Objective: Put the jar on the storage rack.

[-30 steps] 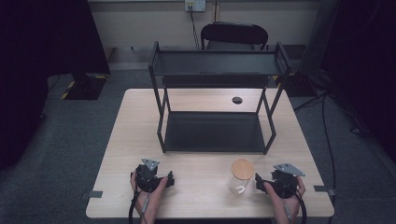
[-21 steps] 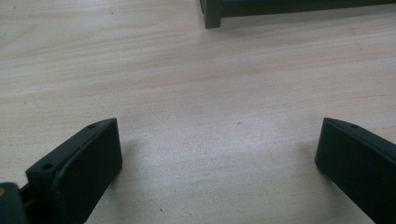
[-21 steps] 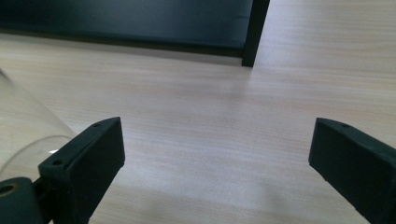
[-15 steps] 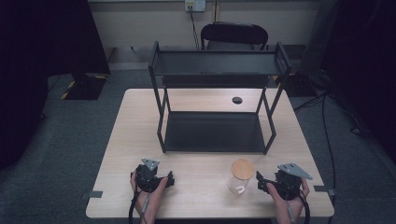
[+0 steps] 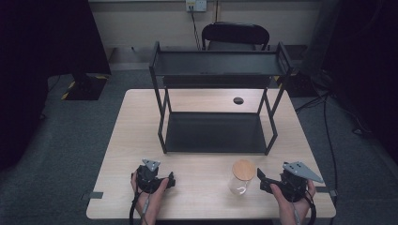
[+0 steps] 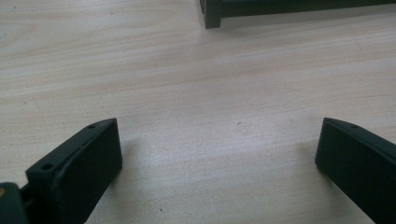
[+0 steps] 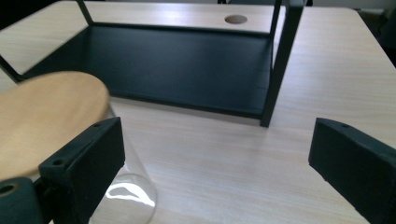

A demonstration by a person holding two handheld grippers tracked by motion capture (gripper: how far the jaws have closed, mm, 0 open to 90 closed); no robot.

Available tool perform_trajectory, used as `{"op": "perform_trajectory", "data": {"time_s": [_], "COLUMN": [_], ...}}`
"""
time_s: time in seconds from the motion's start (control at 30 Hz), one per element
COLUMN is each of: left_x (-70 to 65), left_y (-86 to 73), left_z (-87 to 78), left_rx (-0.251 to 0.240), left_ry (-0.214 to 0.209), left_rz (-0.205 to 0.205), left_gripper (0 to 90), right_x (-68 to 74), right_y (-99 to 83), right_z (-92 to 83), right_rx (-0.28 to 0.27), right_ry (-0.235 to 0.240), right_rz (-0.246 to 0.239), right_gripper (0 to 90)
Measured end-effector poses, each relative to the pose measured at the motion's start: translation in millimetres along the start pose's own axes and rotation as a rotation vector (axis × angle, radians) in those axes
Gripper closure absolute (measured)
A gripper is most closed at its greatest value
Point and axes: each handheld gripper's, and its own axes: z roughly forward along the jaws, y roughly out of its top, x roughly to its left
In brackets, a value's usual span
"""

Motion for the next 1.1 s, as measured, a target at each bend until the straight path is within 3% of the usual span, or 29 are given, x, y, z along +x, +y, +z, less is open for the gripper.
{"op": "perform_trajectory", "data": {"time_s": [0.33,0.43,0.8,1.1], "left_x": [0.0,0.0,0.0,0.0], "left_y": [0.0,0.0,0.0,-0.2], "left_z": [0.0,0.0,0.0,0.1], "left_rx": [0.000,0.000,0.000,-0.002], "left_ry": [0.000,0.000,0.000,0.000], "left_rz": [0.000,0.000,0.000,0.000], "left_gripper": [0.1,0.1,0.1,0.1], "right_x": [19.4,22.9,44.4,53.1], "right_y": [12.9,13.0,8.5,1.4], "right_z": [-14.7,-14.8,-3.5,8.7], "right_rx": [-0.055,-0.059,-0.045,-0.033], "right_ry": [0.097,0.102,0.161,0.200], "right_rz": [-0.029,-0.041,-0.089,-0.116], "right_gripper": [1.9,1.7,1.5,1.2]}}
